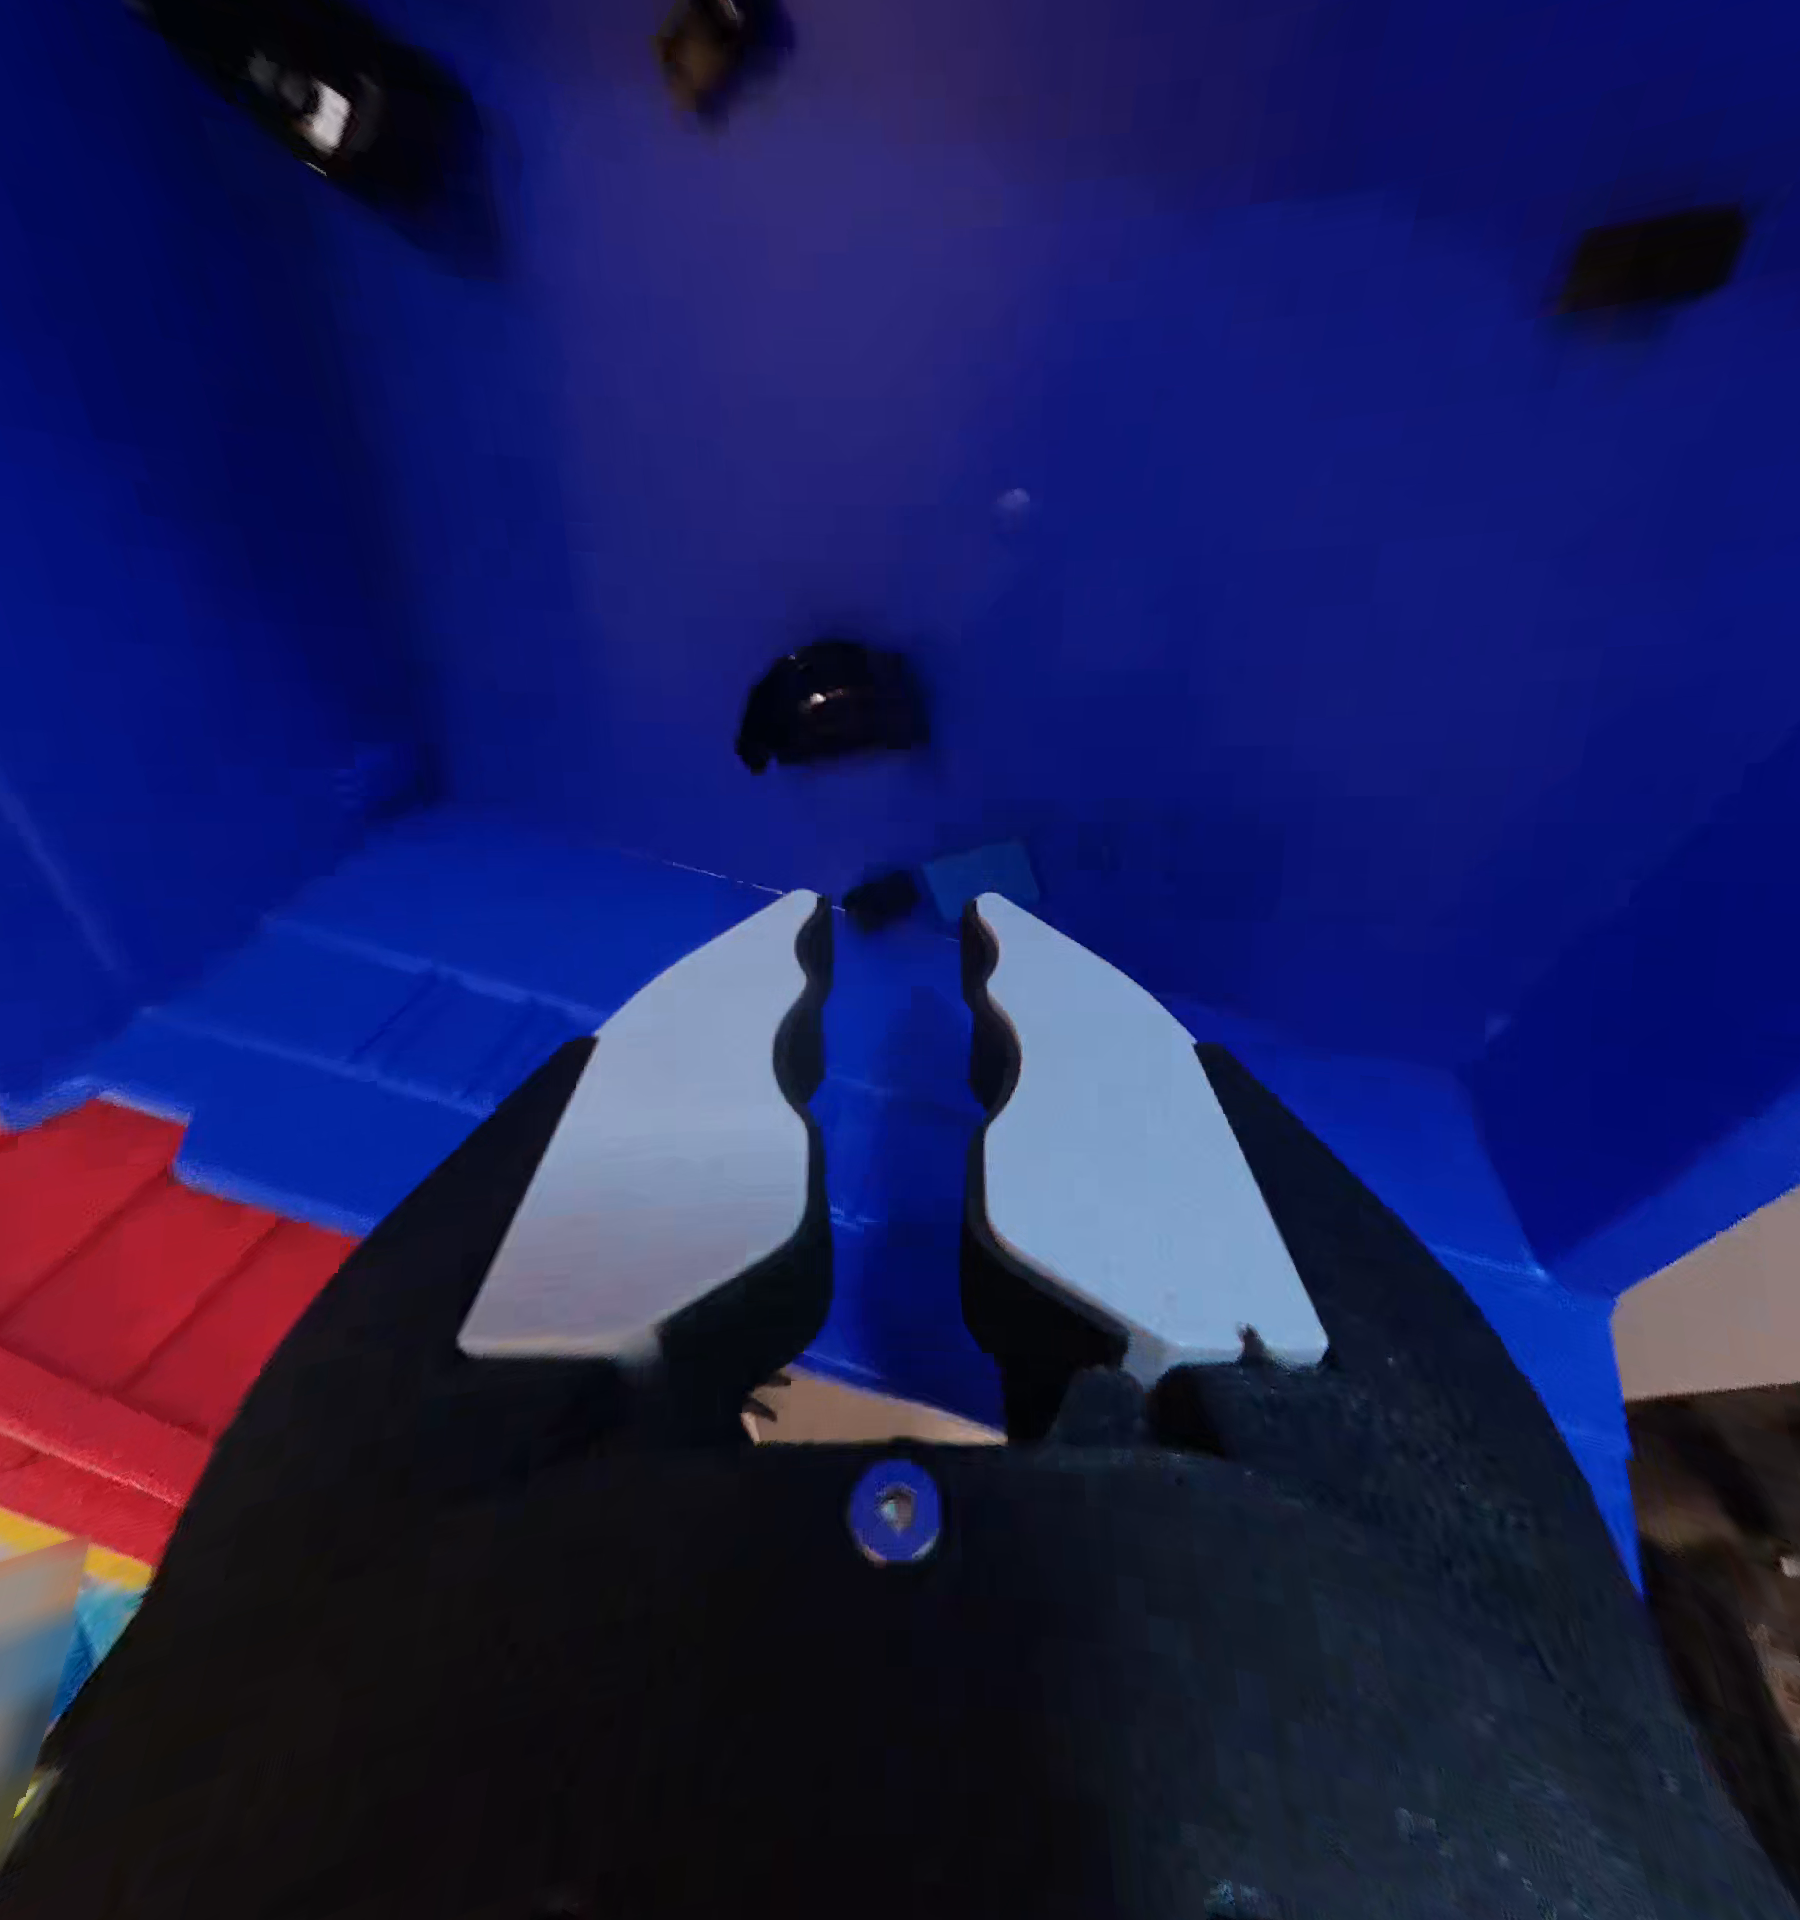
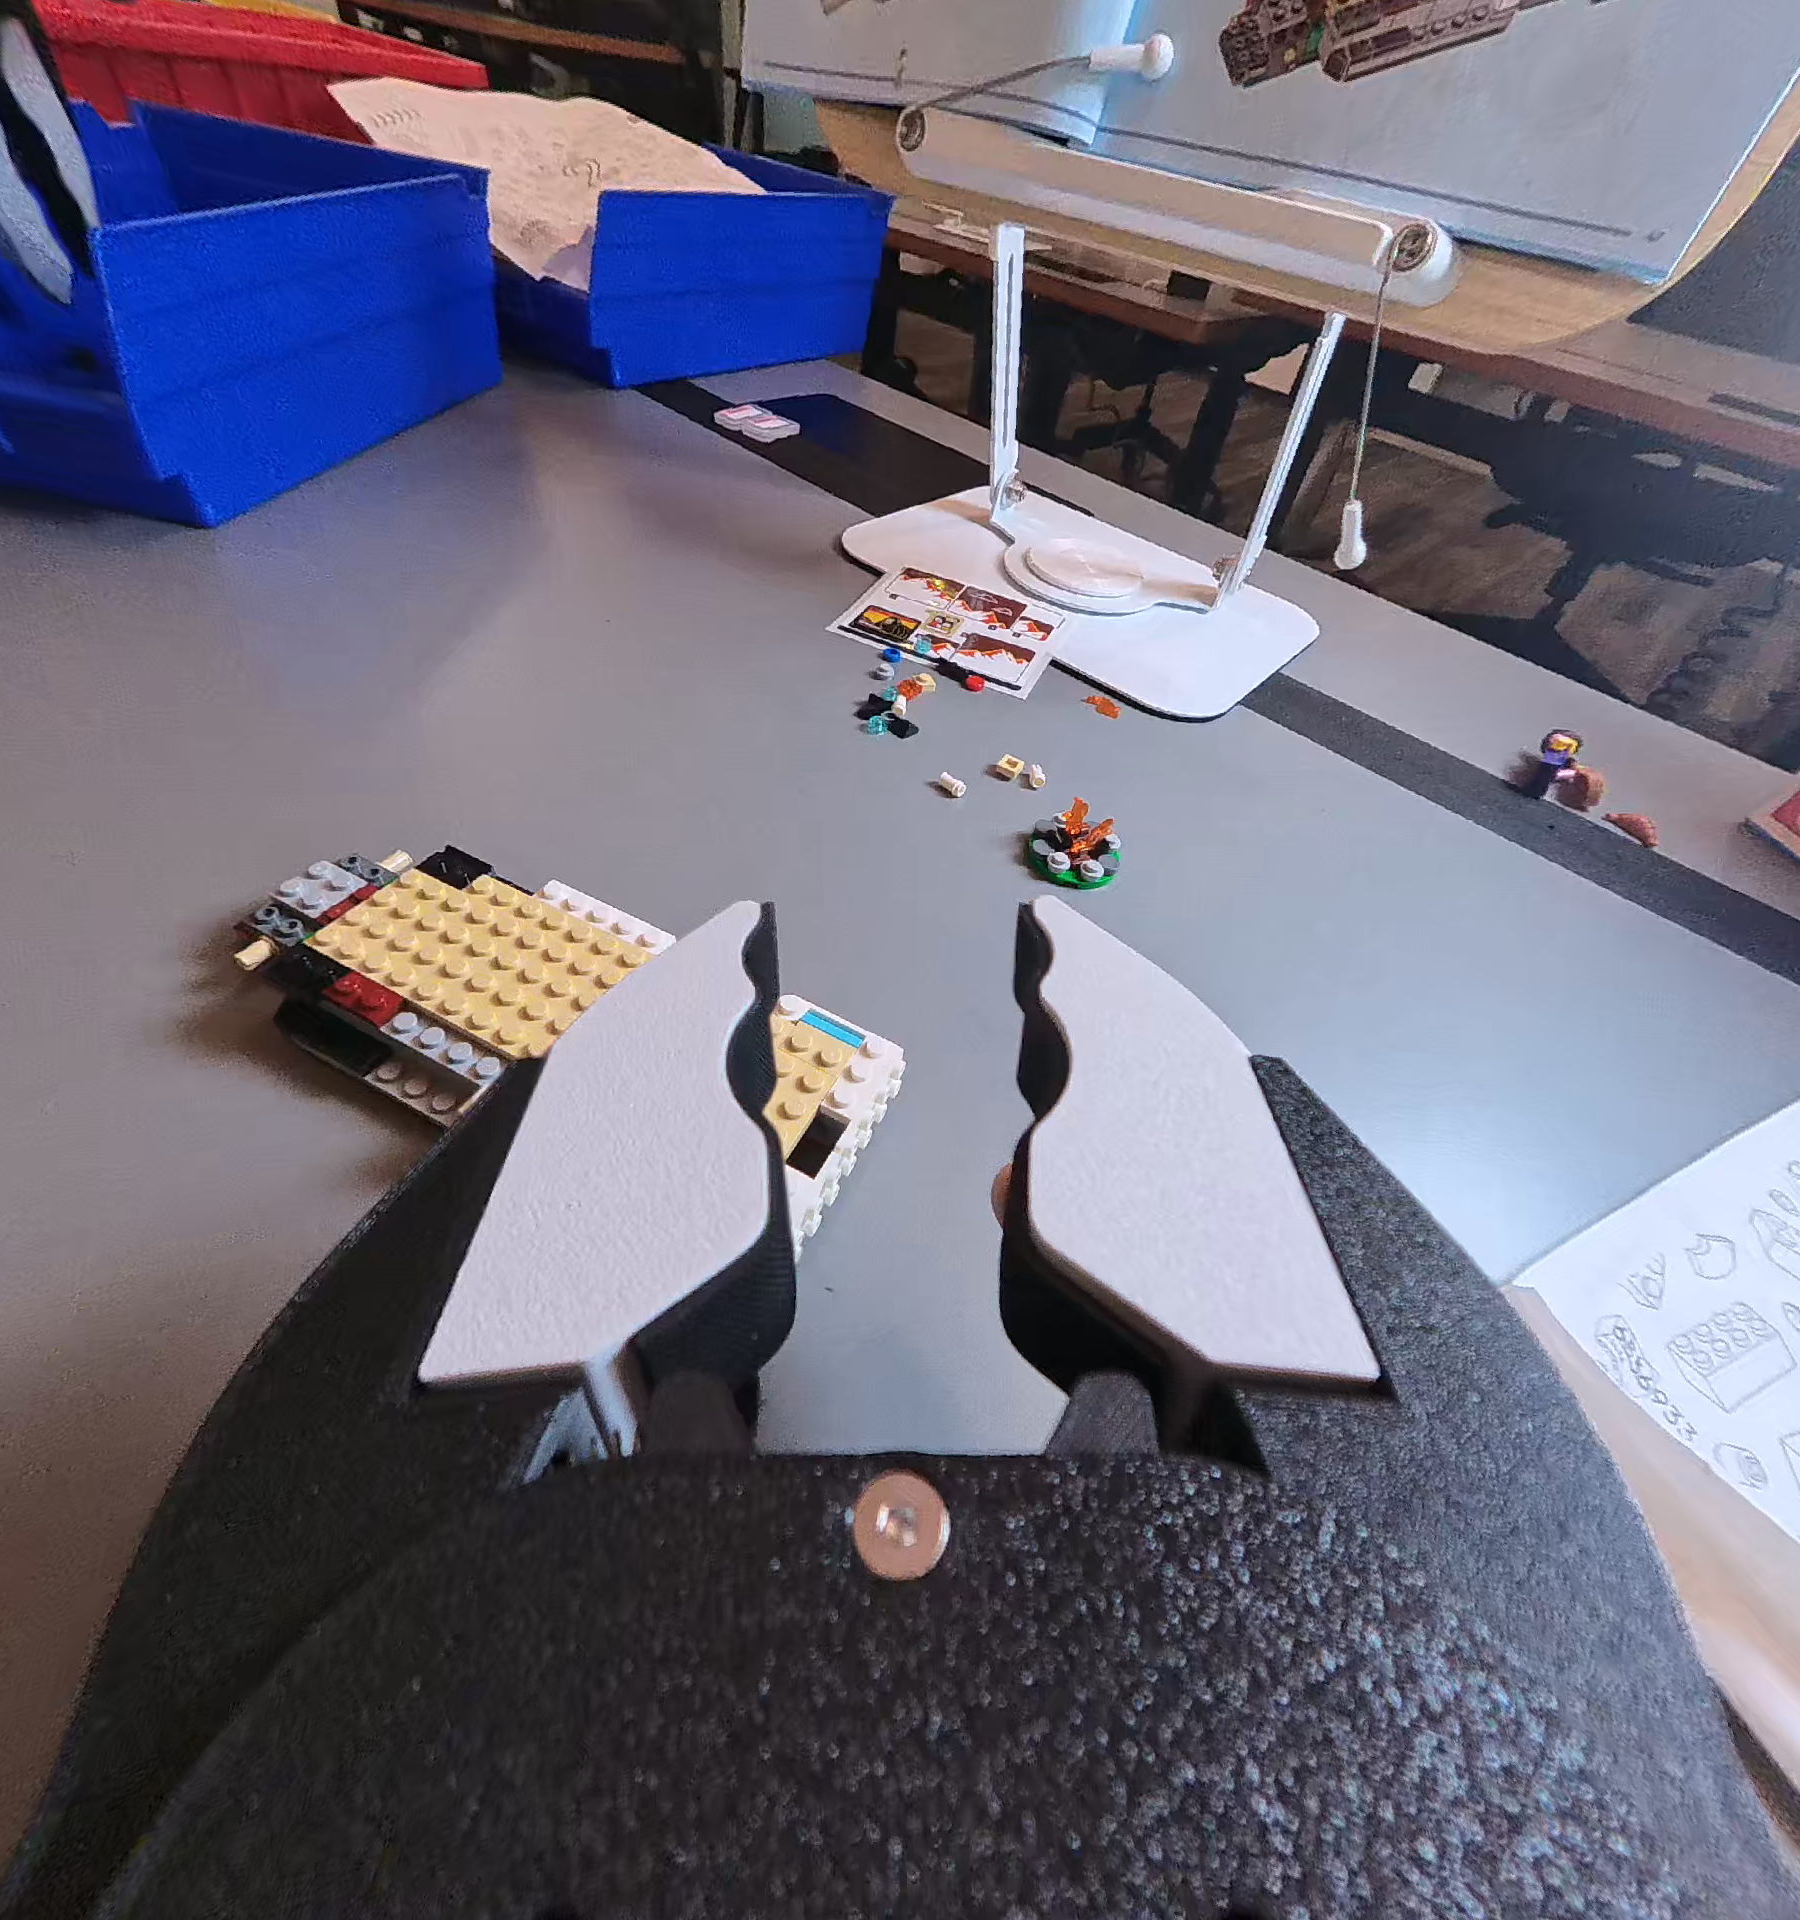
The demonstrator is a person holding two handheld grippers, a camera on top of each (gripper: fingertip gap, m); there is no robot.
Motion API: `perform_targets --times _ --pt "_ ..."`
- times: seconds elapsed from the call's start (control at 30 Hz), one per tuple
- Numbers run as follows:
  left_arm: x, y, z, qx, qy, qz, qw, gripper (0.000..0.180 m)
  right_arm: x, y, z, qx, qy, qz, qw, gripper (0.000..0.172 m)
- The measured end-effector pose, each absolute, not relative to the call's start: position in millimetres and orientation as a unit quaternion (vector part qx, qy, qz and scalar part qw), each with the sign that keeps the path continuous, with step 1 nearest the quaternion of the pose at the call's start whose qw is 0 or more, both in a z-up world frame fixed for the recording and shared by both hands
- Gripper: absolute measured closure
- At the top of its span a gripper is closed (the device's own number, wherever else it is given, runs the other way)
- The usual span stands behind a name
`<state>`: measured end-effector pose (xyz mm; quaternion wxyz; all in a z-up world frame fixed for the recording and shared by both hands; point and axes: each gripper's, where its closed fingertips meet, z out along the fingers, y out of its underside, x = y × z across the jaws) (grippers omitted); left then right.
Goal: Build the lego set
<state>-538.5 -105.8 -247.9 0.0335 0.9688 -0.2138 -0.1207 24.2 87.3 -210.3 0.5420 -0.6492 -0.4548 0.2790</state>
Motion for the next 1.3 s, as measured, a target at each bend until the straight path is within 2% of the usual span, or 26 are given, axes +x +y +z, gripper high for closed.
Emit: perform_targets --times 0.1,0.17,0.5,0.67,0.8,0.83,1.03,1.2,1.3 --pt "-547 -119 -262 0.959 -0.229 -0.122 0.110 0.155 24 88 -212 -0.648 -0.459 0.270 0.545 0.128" --pt "-551 -120 -266 0.954 -0.239 -0.124 0.131 0.156 24 89 -213 -0.650 -0.459 0.269 0.543 0.128" --pt "-560 -124 -279 0.923 -0.299 -0.132 0.204 0.156 24 93 -218 -0.657 -0.457 0.264 0.539 0.129" --pt "-558 -128 -281 0.915 -0.314 -0.124 0.223 0.170 24 91 -219 -0.655 -0.462 0.261 0.538 0.130" --pt "-556 -127 -281 0.920 -0.314 -0.114 0.205 0.172 23 90 -219 -0.653 -0.465 0.261 0.538 0.131" --pt "-553 -126 -282 0.925 -0.308 -0.102 0.195 0.180 23 90 -219 -0.653 -0.466 0.260 0.538 0.131" --pt "-546 -124 -281 0.939 -0.298 -0.087 0.148 0.180 23 90 -219 -0.652 -0.466 0.260 0.538 0.132" --pt "-548 -111 -264 0.952 -0.283 -0.100 0.059 0.180 22 89 -221 -0.652 -0.470 0.259 0.536 0.133" --pt "-552 -106 -249 0.960 -0.261 -0.102 0.013 0.165 21 87 -220 -0.649 -0.474 0.259 0.536 0.133"
